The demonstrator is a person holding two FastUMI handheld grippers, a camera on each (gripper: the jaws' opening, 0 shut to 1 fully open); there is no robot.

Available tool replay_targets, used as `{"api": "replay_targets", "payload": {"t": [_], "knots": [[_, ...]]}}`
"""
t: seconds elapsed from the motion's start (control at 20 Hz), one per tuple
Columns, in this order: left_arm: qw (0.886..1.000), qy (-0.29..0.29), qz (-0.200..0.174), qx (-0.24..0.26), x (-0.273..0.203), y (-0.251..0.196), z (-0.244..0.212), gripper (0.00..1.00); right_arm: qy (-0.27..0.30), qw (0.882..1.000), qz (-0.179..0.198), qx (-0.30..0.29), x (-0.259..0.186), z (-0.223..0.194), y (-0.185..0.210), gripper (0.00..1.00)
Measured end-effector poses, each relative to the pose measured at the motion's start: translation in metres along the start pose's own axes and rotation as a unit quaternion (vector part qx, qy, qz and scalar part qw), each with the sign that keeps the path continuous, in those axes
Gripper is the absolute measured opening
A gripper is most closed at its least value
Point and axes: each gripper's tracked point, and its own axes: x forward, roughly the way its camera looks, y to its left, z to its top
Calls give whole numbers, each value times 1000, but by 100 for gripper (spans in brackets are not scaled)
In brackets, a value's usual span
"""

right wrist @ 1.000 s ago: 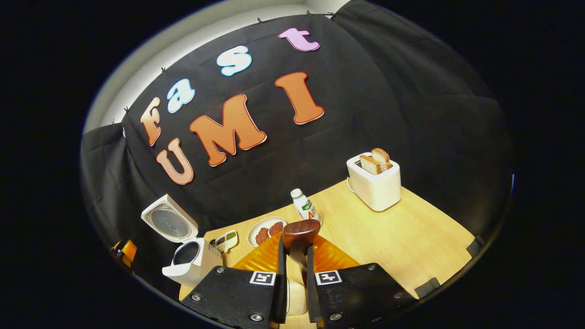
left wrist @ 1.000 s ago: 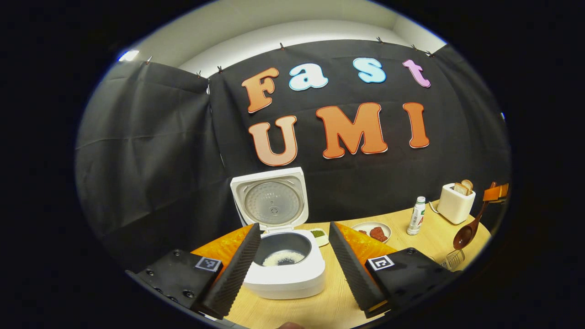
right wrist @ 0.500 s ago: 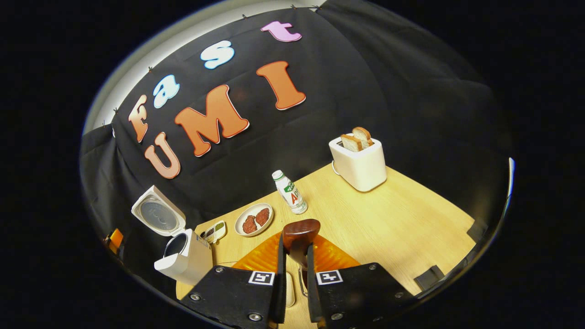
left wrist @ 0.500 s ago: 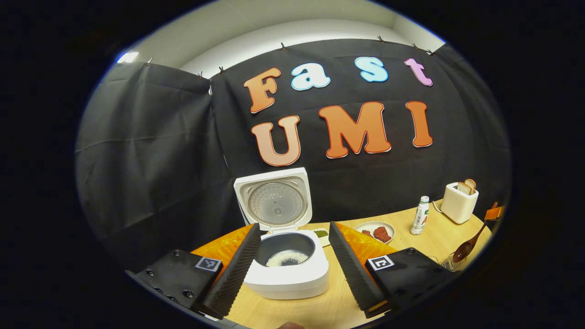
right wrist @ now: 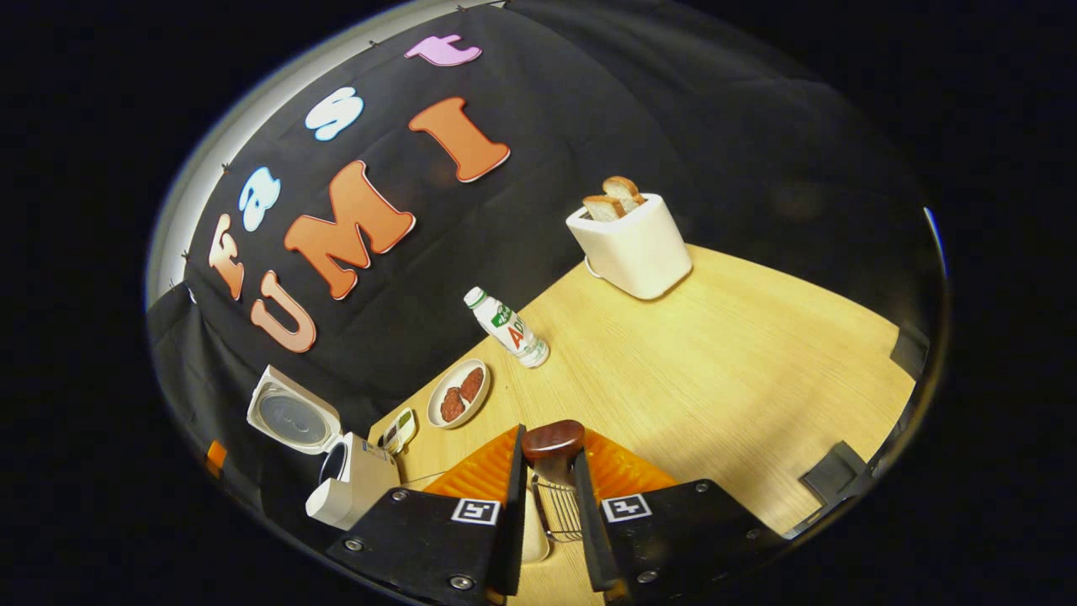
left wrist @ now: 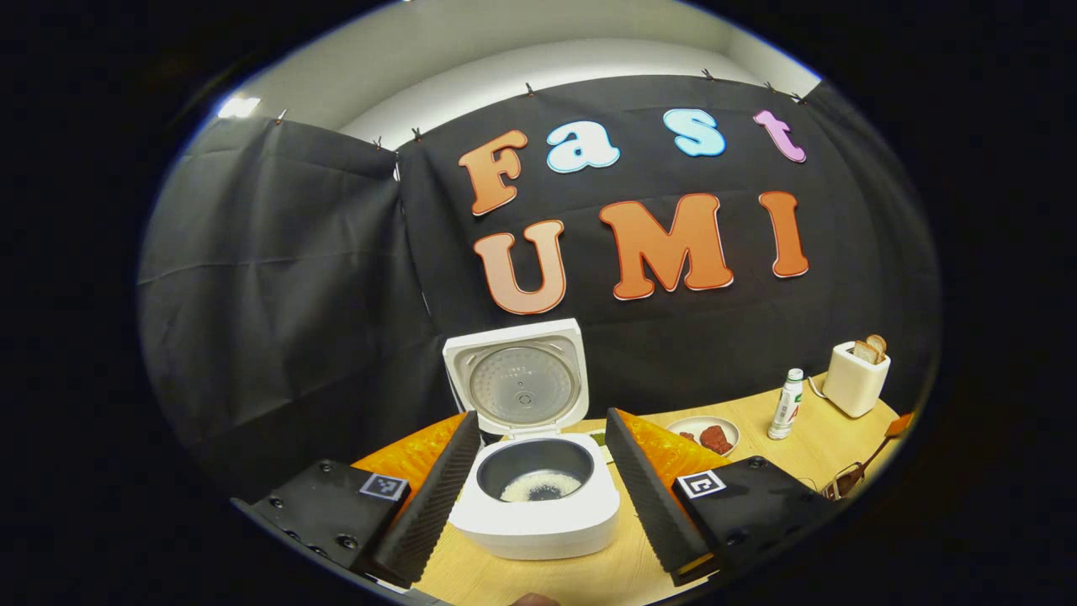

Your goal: Close the left gripper, press the button to open the rice cooker; take a wooden spoon from the chopstick holder with the right hand, scoop a spoonful of rice and pour it into the rice cooker, then put the wooden spoon back into the chopstick holder.

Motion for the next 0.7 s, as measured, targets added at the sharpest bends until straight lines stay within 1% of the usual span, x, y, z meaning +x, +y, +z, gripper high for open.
{"api": "replay_targets", "payload": {"t": [0.05,0.1,0.15,0.2,0.25,0.3,0.35,0.4,0.5,0.55,0.6,0.65,0.7], "knots": [[1000,-1,4,-2,3,4,1,100,-8,1000,7,20,2,3,3,31],[1000,0,6,-2,4,7,0,97,-11,999,7,33,1,4,1,36],[1000,-1,10,-2,8,12,-1,100,-10,999,5,38,2,2,0,41],[1000,-2,13,-3,11,17,1,97,-10,999,2,36,2,0,-1,51],[1000,-7,17,-4,13,21,5,97,-8,1000,-1,28,0,0,-2,55],[1000,-11,20,-10,18,27,11,100,-7,1000,-8,19,-1,1,-5,65],[1000,-10,16,-19,25,28,14,97,-5,1000,-17,10,-4,3,-7,72],[999,-7,14,-32,33,32,19,96,-5,1000,-26,-2,-6,6,-9,84],[999,3,3,-52,54,38,28,96,-17,998,-45,-35,-12,20,-13,94],[998,9,1,-59,65,42,33,96,-30,997,-54,-55,-16,32,-13,94],[998,16,0,-65,76,45,37,100,-45,994,-60,-74,-22,46,-11,94],[997,22,-2,-72,86,48,42,100,-61,992,-63,-91,-29,61,-7,94],[997,27,-1,-78,97,52,48,96,-78,989,-63,-107,-37,77,-1,95]]}}
